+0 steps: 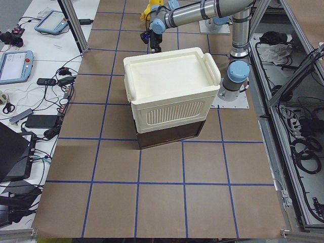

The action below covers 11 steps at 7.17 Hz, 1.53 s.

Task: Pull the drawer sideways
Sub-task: 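Open the left gripper and lift it away from the handle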

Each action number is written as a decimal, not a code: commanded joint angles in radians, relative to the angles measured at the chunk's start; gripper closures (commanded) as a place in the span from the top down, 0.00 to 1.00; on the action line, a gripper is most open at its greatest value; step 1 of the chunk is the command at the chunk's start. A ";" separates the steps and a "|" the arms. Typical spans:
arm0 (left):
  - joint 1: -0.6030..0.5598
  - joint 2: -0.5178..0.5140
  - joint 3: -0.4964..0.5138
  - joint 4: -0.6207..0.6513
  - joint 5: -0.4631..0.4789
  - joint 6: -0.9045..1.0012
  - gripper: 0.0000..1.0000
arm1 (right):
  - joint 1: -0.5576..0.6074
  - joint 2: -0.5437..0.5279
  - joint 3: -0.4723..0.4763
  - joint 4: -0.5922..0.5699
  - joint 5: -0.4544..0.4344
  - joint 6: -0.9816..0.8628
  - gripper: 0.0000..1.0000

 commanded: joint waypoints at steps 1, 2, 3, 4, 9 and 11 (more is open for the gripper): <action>0.010 0.109 0.156 0.009 -0.364 0.178 0.97 | 0.001 0.000 0.000 0.000 0.000 0.000 1.00; 0.039 0.168 0.190 0.011 -0.512 0.205 0.92 | 0.001 0.000 0.000 0.000 0.000 0.000 1.00; 0.108 0.218 0.196 0.030 -0.663 0.205 0.92 | 0.001 0.000 0.000 0.000 0.000 0.000 1.00; 0.171 0.269 0.198 0.032 -0.754 0.214 0.92 | 0.001 0.000 0.000 0.002 0.000 0.000 1.00; 0.314 0.306 0.201 0.084 -0.864 0.332 1.00 | 0.001 0.000 0.000 0.000 0.000 0.000 1.00; 0.312 0.306 0.201 0.084 -0.863 0.354 1.00 | 0.001 0.000 0.000 0.000 0.000 0.000 1.00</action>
